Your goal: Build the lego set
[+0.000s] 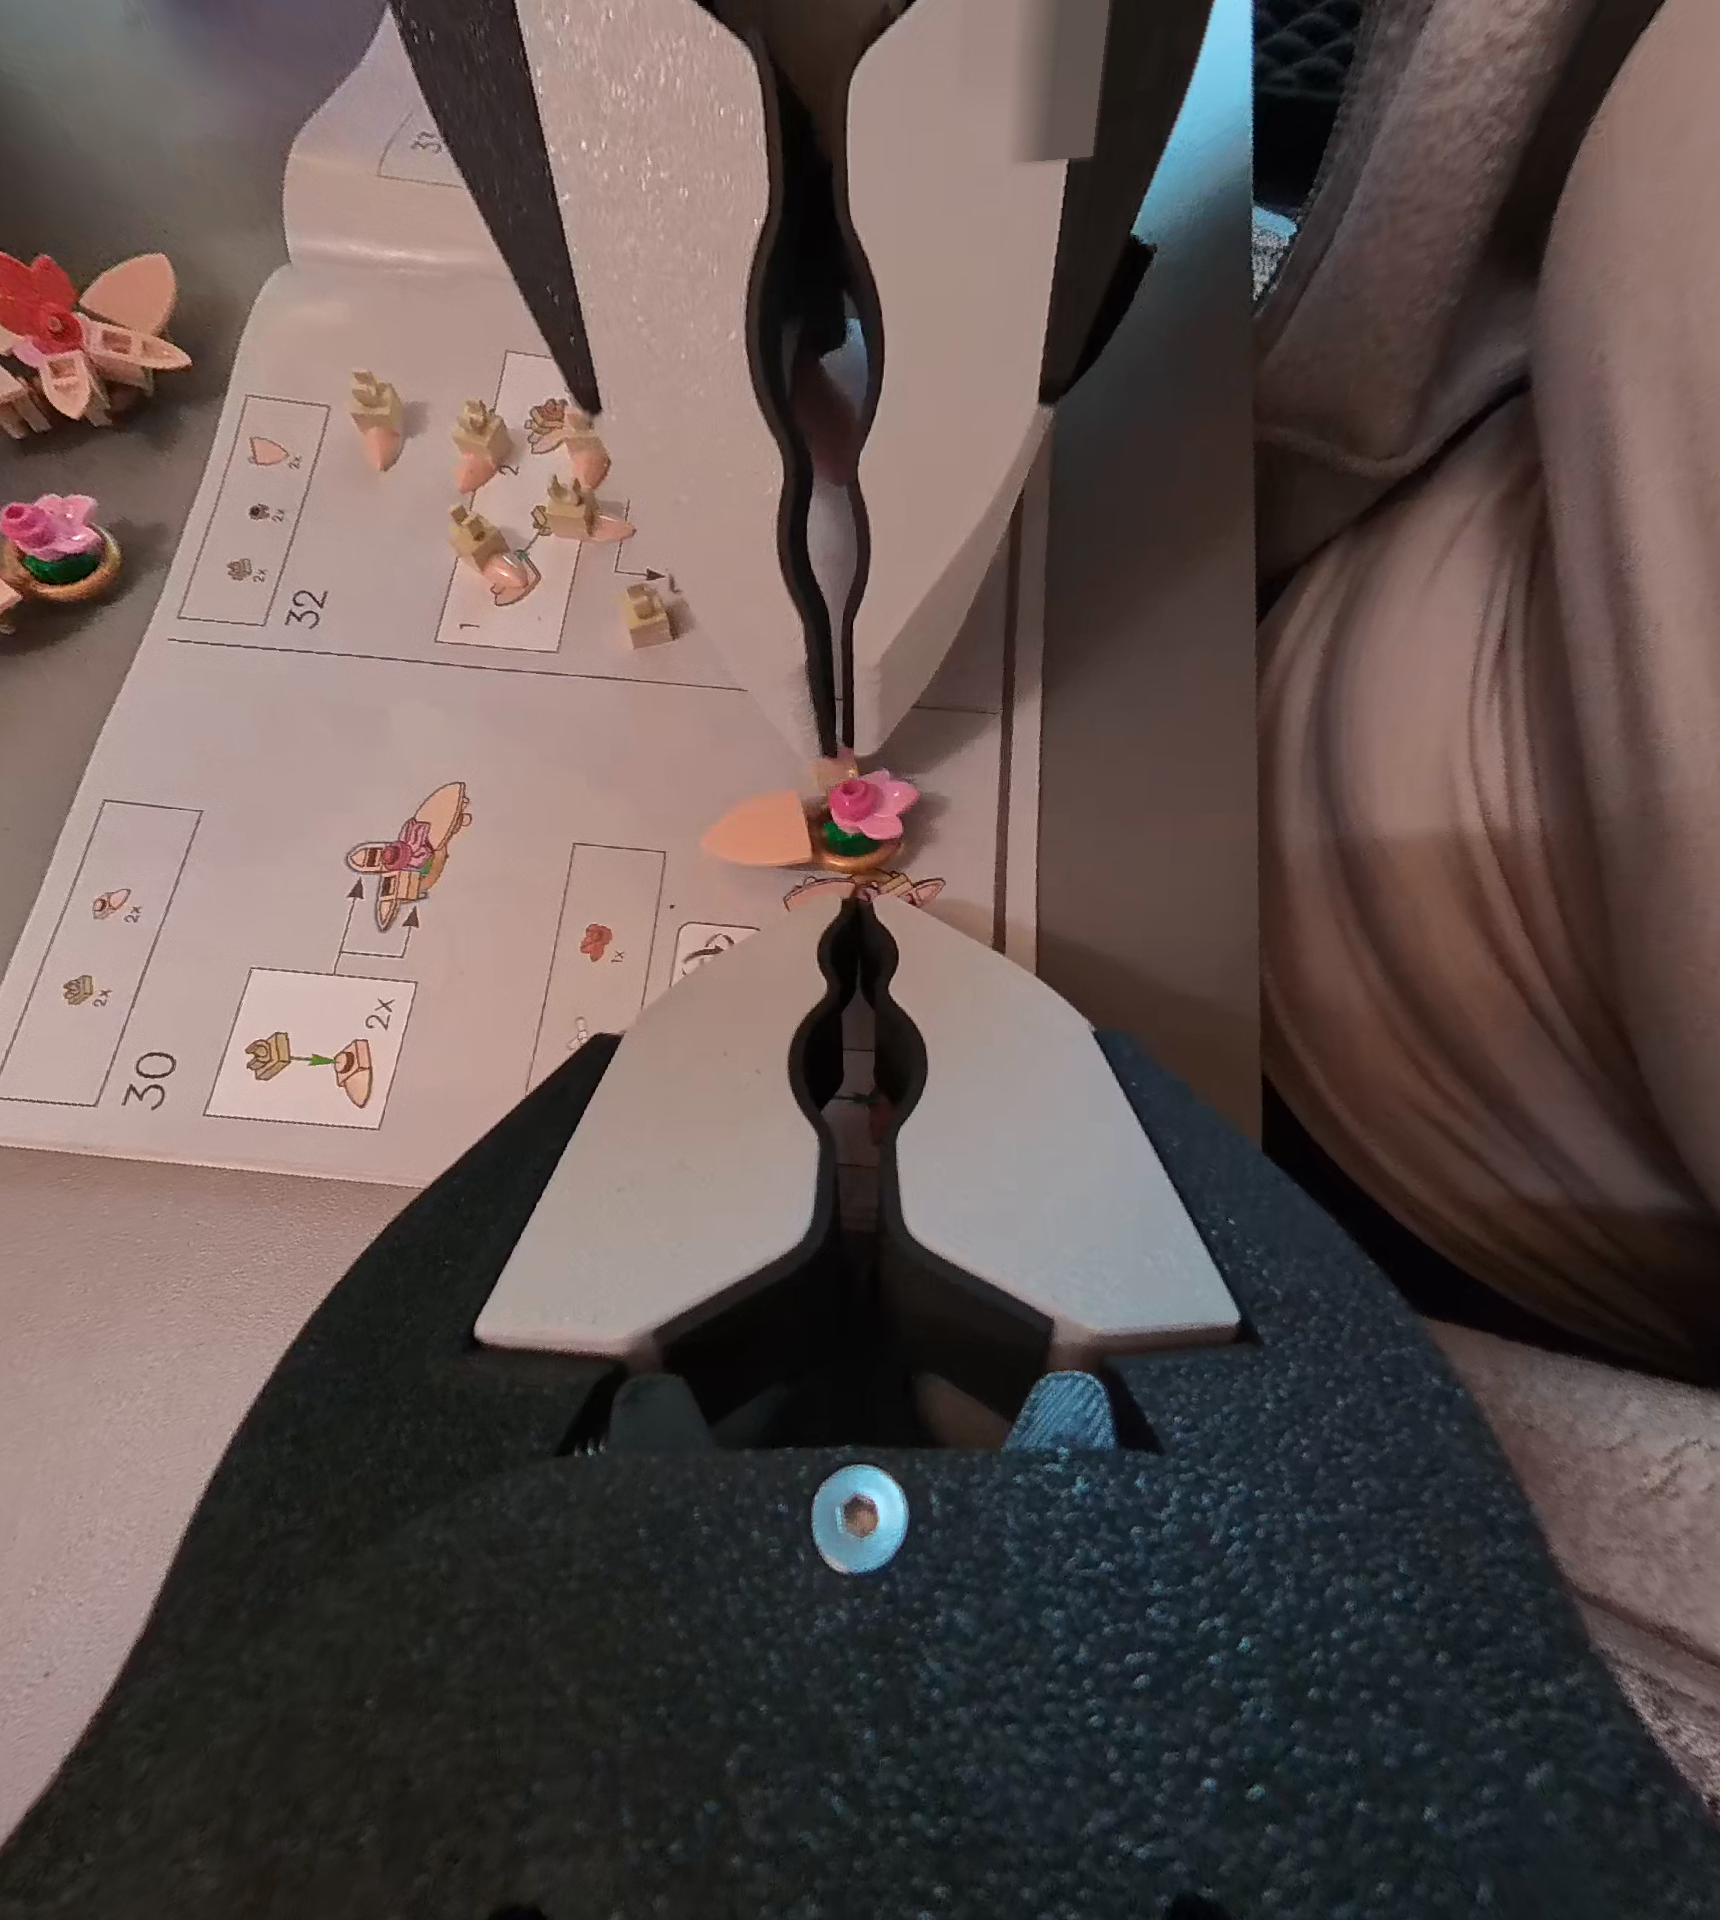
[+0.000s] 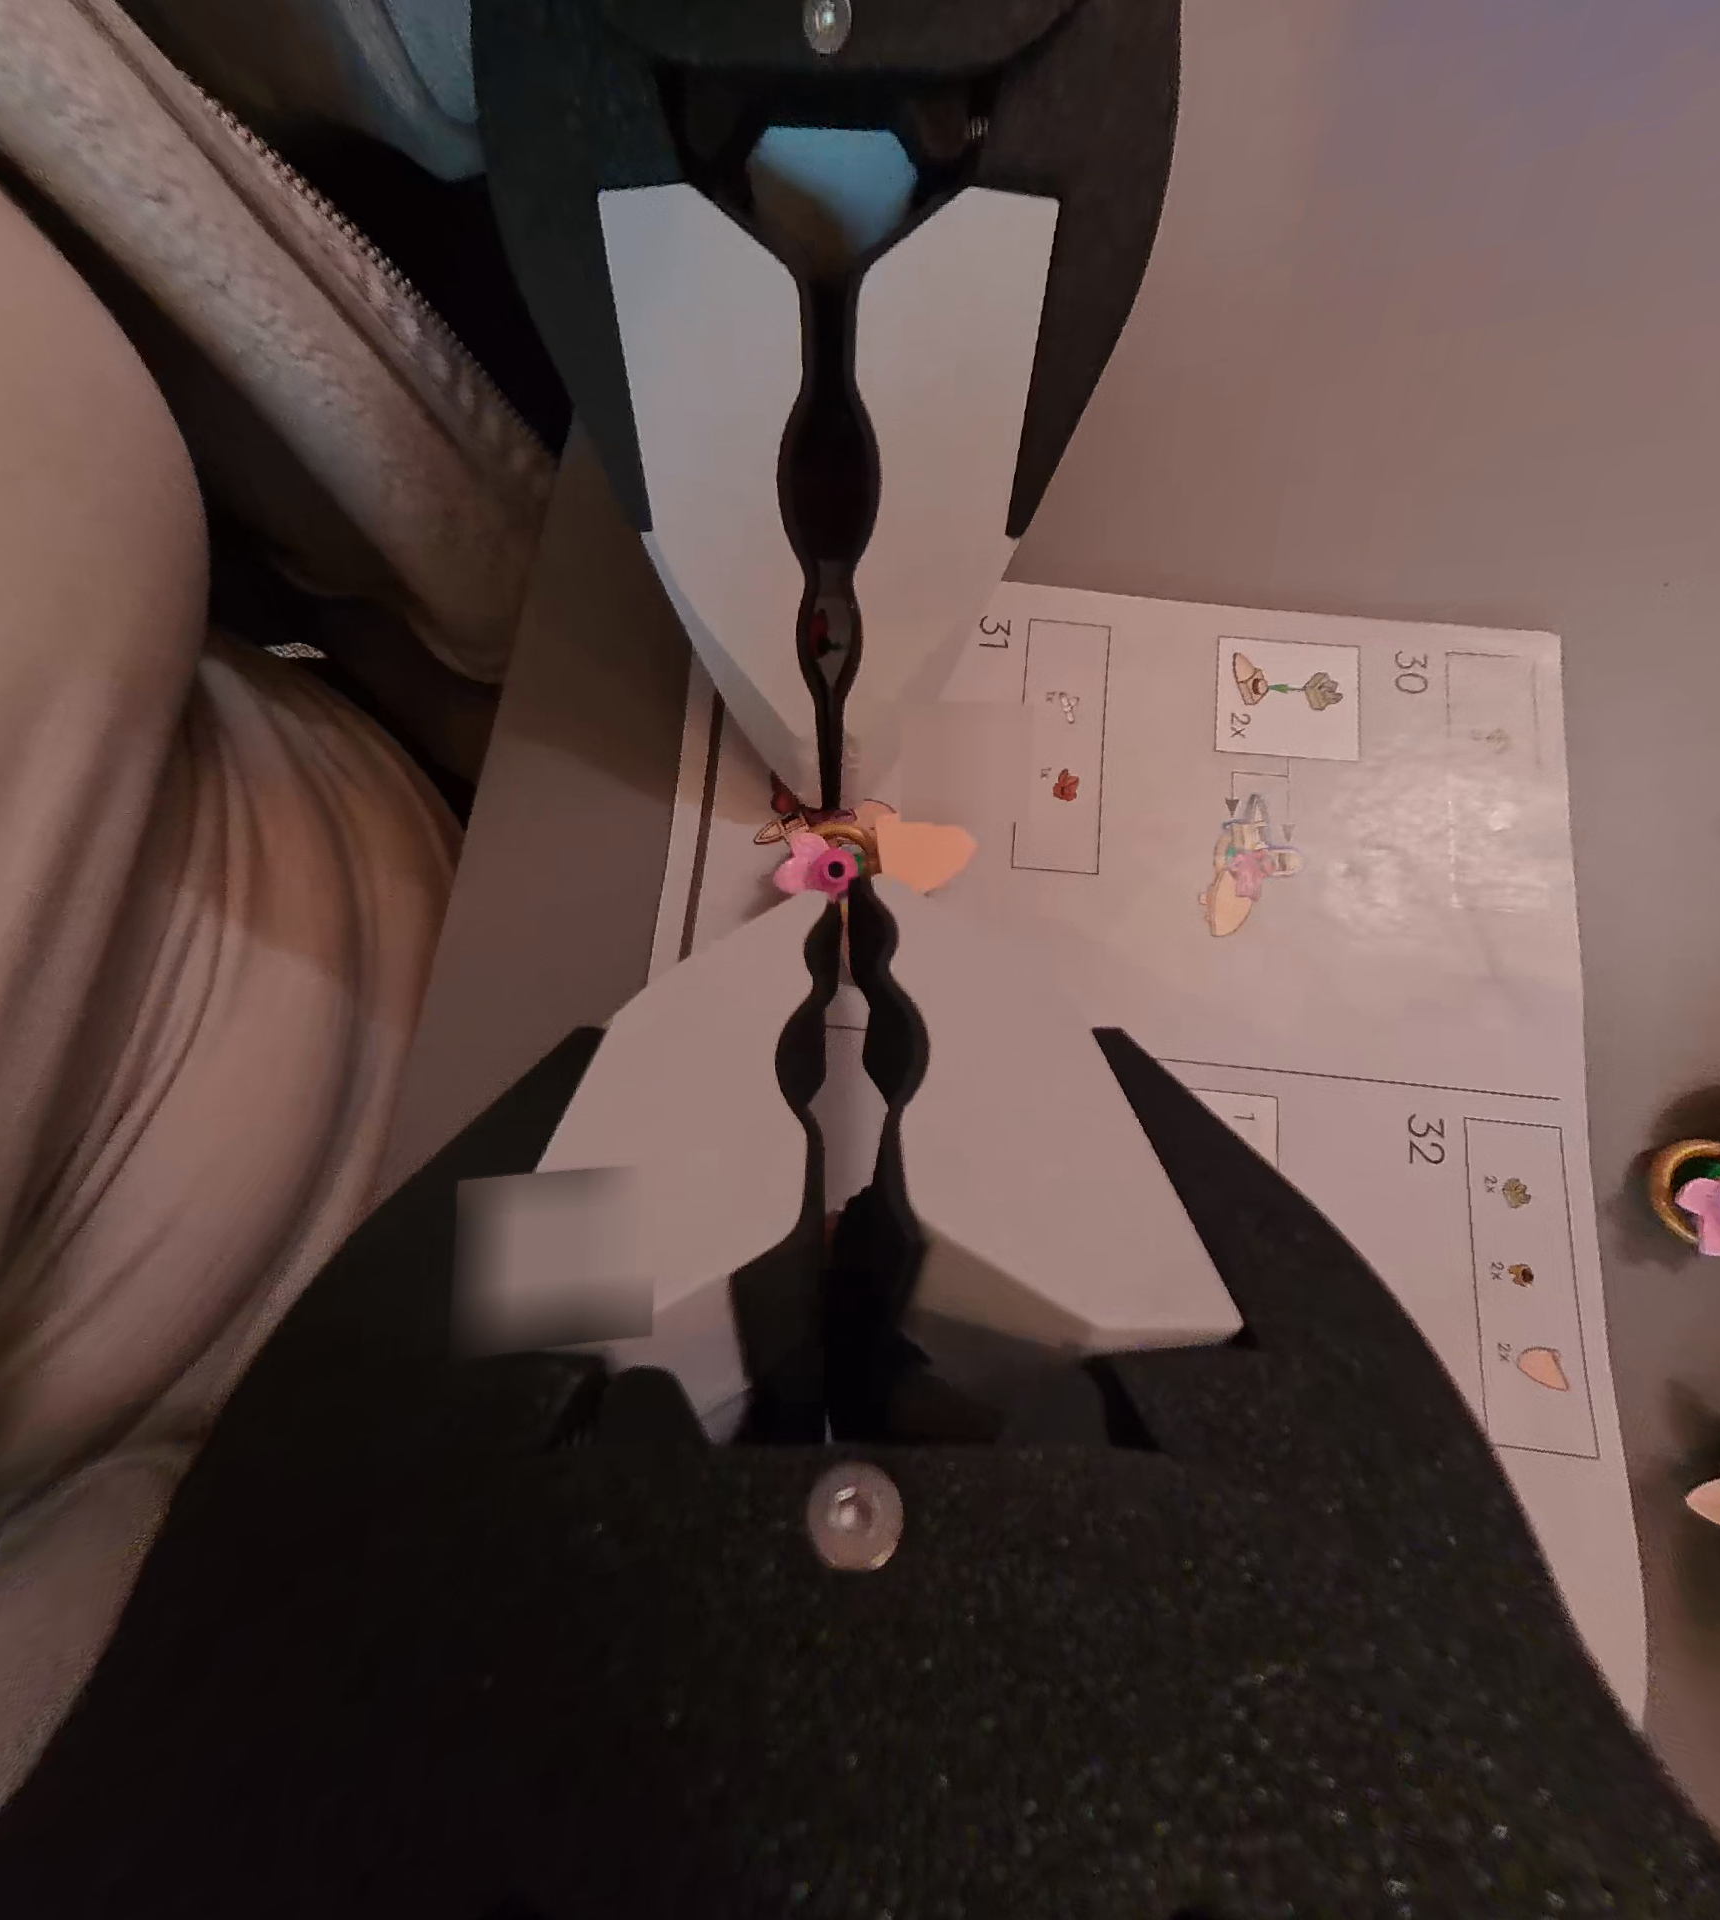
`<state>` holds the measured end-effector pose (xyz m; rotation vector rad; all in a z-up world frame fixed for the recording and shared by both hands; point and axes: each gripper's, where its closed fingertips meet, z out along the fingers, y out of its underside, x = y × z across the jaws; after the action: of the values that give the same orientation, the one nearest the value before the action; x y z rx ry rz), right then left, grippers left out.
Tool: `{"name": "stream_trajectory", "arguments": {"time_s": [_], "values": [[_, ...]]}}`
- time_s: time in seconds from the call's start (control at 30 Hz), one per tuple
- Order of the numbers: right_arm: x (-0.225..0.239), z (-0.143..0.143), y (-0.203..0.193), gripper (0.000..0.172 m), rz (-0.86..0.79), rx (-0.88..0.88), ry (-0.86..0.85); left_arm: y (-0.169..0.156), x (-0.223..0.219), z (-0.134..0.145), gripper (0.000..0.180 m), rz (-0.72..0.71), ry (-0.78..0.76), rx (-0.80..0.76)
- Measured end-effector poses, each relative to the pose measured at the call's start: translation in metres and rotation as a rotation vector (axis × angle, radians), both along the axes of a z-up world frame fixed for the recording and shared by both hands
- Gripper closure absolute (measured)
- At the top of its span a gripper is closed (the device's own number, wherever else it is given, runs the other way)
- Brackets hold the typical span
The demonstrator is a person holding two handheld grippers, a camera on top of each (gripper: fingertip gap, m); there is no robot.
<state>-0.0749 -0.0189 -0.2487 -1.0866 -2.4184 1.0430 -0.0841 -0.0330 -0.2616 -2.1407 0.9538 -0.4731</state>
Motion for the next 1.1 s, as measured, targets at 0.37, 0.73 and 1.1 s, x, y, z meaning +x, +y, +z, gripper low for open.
{"name": "stream_trajectory", "arguments": {"time_s": [0.37, 0.73, 1.1], "values": [[0.001, -0.005, 0.003, 0.172, 0.056, -0.006, 0.004, 0.003, 0.004, 0.009, 0.180, 0.007, -0.081, -0.002], [-0.002, -0.001, 0.000, 0.172, 0.067, -0.029, 0.015, 0.004, 0.004, 0.006, 0.180, 0.005, -0.081, -0.025], [-0.003, -0.003, -0.002, 0.172, 0.047, -0.040, -0.010, 0.003, 0.005, 0.007, 0.180, 0.002, -0.102, -0.046]]}}
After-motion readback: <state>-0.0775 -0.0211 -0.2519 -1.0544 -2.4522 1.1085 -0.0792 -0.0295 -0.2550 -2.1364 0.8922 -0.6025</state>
